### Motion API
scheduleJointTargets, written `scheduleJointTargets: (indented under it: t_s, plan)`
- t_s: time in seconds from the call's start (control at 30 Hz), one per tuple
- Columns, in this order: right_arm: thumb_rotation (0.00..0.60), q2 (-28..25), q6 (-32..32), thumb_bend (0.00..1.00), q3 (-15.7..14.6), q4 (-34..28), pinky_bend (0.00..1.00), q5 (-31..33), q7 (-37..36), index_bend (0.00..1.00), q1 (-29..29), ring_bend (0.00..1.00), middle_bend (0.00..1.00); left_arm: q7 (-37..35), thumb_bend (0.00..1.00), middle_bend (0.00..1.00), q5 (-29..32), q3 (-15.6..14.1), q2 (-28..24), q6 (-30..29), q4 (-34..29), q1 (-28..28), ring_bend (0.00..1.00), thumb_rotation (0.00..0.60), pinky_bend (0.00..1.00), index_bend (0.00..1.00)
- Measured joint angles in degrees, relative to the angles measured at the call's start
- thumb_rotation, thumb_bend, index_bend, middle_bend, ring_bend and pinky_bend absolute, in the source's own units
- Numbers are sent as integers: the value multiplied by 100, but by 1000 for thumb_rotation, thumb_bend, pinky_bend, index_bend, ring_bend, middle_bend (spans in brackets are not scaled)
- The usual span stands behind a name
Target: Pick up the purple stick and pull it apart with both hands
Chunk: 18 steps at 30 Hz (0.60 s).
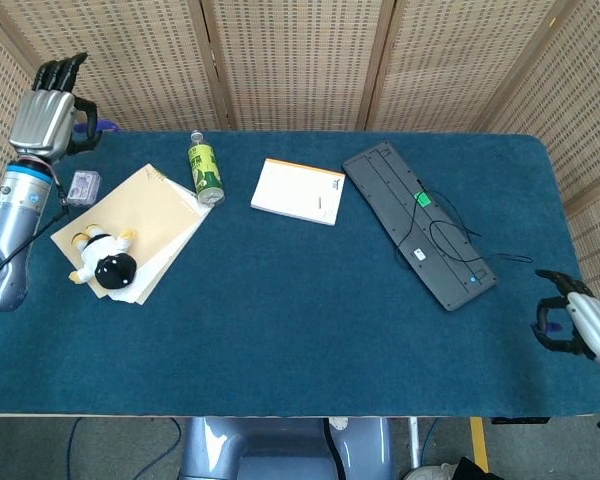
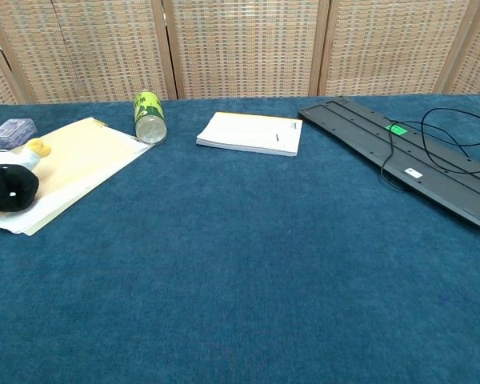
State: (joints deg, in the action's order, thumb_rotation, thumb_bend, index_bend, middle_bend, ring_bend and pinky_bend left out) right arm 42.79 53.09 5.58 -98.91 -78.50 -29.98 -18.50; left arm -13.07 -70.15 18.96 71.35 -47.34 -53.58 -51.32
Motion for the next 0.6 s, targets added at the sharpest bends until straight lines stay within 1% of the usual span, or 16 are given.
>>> scheduleJointTargets:
  t_s: [0.1,0.3,0.43,0.6]
  plan:
    - [600,246,-434,615,262,5,0,389,267,762,-479,0,174,-79,579,0,-131,-106,-242,-212,-769,218,0,600,0,700]
    - [600,755,-1029,613,607,69,0,982,769,763,-1221,0,175,-96,578,0,-385,-277,-621,-634,-1936,566,0,600,0,699]
    - [600,1056,-1261,612,728,115,0,1391,1140,763,-1604,0,174,25,577,0,-576,-408,-799,-864,-2562,742,0,600,0,697]
    - [600,1345,-1379,612,814,107,0,1989,1601,762,-1942,0,174,332,577,0,-680,-564,-931,-940,-3190,864,0,600,0,697]
